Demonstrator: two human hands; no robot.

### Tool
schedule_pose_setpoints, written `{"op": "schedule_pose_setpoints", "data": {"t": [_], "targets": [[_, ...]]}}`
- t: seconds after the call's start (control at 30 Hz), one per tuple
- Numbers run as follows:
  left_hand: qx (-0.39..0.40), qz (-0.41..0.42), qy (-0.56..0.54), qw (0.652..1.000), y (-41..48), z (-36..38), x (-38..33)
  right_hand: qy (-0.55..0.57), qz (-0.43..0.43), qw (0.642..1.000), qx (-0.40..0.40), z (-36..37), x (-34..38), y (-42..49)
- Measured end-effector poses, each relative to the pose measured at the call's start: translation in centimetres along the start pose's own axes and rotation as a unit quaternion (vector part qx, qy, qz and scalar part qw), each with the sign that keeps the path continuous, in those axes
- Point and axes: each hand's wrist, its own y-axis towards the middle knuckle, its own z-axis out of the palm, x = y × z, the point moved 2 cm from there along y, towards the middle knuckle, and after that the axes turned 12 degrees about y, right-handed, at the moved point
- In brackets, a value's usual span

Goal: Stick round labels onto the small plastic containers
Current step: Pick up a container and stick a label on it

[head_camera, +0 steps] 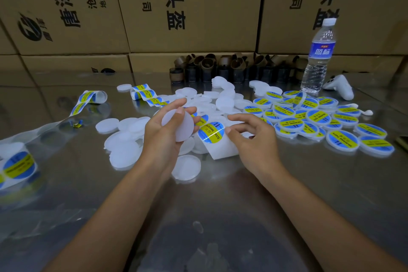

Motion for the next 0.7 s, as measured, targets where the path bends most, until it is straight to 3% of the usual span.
{"op": "schedule_pose_setpoints", "data": {"t": [0.17, 0.3, 0.43, 0.7], "targets": [[-0.041, -0.004, 0.056, 0.998, 0.1, -0.3, 0.3, 0.102, 0.03, 0.992, -0.069, -0.6, 0.1, 0.3], [0.008, -0.044, 0.129, 0.991, -0.2, 0.4, 1.0, 0.149, 0.052, 0.985, -0.072, -0.4, 0.2, 0.2], [0.054, -0.045, 0.206, 0.976, -0.5, 0.9, 1.4, 0.109, 0.034, 0.993, -0.042, 0.1, 0.2, 0.1], [0.023, -0.047, 0.174, 0.983, -0.4, 0.7, 1.3, 0.0, -0.034, 0.999, -0.02, 0.5, 0.1, -0.3]]}}
